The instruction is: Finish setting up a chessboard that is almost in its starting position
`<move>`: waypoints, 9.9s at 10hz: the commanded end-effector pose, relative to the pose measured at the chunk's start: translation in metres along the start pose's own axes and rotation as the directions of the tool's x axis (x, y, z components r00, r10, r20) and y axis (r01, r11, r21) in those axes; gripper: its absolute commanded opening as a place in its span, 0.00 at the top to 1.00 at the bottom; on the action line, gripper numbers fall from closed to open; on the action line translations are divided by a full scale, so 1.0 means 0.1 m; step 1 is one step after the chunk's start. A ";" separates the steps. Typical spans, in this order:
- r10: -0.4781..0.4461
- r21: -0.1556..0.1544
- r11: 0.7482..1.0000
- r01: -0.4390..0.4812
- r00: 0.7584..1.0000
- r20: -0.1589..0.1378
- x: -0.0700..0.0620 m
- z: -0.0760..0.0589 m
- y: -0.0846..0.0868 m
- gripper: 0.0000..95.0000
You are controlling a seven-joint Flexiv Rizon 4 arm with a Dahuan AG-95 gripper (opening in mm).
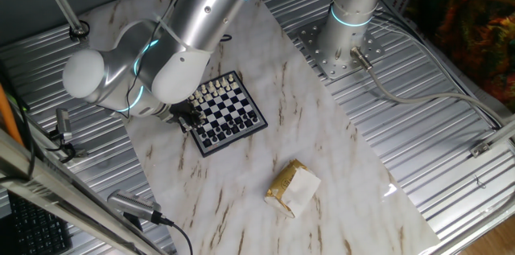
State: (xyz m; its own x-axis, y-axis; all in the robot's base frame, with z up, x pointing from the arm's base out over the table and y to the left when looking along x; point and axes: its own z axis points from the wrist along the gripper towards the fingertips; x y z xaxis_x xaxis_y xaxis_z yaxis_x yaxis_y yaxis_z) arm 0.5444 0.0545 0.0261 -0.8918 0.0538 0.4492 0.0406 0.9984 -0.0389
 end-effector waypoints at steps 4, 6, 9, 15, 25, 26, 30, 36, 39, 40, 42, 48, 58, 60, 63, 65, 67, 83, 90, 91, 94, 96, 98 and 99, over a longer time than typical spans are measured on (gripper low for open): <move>-0.002 0.002 1.000 0.002 1.000 0.003 0.00 0.00 -0.01 0.80; -0.002 0.001 1.000 0.002 1.000 0.003 0.00 0.00 -0.01 0.80; -0.002 0.000 1.000 0.002 1.000 0.006 0.00 0.00 0.00 0.80; 0.000 0.001 1.000 0.000 1.000 0.007 0.00 0.00 0.00 0.80; 0.000 0.004 1.000 0.000 1.000 0.006 0.01 -0.05 -0.01 1.00; -0.004 0.006 1.000 0.003 1.000 0.006 0.01 -0.07 -0.01 1.00; -0.051 0.014 0.999 0.050 0.998 0.034 0.05 -0.21 -0.07 1.00; -0.152 0.029 0.988 0.150 0.980 0.130 0.13 -0.70 -0.43 1.00; -0.186 0.043 0.983 0.181 0.964 0.193 0.13 -0.86 -0.52 1.00; -0.191 0.050 0.982 0.184 0.959 0.209 0.13 -0.88 -0.53 1.00; -0.218 0.068 0.976 0.207 0.936 0.277 0.14 -0.95 -0.58 1.00; -0.260 0.103 0.966 0.239 0.878 0.402 0.09 -0.90 -0.72 1.00; -0.321 0.116 0.944 0.308 0.787 0.526 -0.01 -0.86 -0.75 1.00; -0.330 0.116 0.940 0.320 0.771 0.545 -0.02 -0.85 -0.76 1.00; -0.362 0.123 0.926 0.357 0.747 0.558 -0.06 -0.82 -0.77 1.00; -0.414 0.141 0.902 0.408 0.726 0.550 -0.09 -0.77 -0.79 1.00; -0.432 0.140 0.891 0.433 0.711 0.555 -0.10 -0.73 -0.81 1.00; -0.467 0.149 0.859 0.490 0.630 0.621 -0.05 -0.46 -0.78 1.00; -0.455 0.139 0.861 0.489 0.620 0.639 -0.06 -0.40 -0.80 1.00; -0.454 0.138 0.861 0.489 0.619 0.641 -0.07 -0.39 -0.80 1.00; -0.452 0.135 0.861 0.490 0.618 0.643 -0.08 -0.38 -0.80 1.00; -0.451 0.134 0.861 0.490 0.618 0.644 -0.10 -0.36 -0.80 1.00; -0.450 0.132 0.862 0.490 0.617 0.646 -0.11 -0.34 -0.80 1.00; -0.450 0.132 0.862 0.490 0.616 0.647 -0.11 -0.33 -0.80 1.00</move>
State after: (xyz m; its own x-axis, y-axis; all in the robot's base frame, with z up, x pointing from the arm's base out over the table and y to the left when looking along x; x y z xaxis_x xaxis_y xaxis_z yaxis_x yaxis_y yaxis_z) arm 0.5666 -0.0259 0.0527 -0.8593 -0.4257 -0.2835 -0.4608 0.8849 0.0681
